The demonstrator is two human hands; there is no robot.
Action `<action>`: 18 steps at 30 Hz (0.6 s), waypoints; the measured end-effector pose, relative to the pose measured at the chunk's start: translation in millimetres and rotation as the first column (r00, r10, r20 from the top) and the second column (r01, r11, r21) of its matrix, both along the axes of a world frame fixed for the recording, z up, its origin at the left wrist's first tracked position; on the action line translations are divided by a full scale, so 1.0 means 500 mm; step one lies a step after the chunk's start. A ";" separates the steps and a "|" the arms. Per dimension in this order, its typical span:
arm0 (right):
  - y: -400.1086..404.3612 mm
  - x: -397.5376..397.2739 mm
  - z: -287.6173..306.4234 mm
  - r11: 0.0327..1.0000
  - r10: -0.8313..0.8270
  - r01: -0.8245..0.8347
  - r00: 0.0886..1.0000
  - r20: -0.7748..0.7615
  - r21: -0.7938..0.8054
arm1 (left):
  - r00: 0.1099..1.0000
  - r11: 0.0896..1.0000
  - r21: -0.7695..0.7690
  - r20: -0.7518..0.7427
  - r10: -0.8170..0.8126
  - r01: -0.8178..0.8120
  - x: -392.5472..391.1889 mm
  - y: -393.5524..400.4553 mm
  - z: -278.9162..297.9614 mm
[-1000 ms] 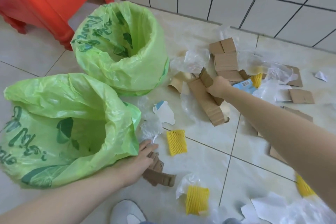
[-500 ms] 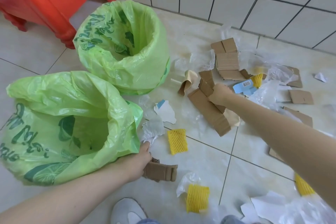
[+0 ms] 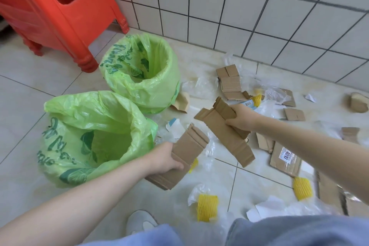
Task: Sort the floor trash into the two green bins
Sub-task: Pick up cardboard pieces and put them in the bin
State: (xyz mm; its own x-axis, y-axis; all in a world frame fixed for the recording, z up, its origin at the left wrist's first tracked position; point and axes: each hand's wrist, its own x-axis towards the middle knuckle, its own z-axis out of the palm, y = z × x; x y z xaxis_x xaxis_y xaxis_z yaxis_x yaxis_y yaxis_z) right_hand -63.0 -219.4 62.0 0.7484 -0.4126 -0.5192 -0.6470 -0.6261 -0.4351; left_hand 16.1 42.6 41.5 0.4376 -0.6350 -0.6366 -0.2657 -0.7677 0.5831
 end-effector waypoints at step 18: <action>0.240 0.126 0.312 0.968 0.251 -0.246 0.951 0.181 -0.048 | 0.717 0.631 -0.357 -0.204 0.667 -0.689 0.144 0.268 0.270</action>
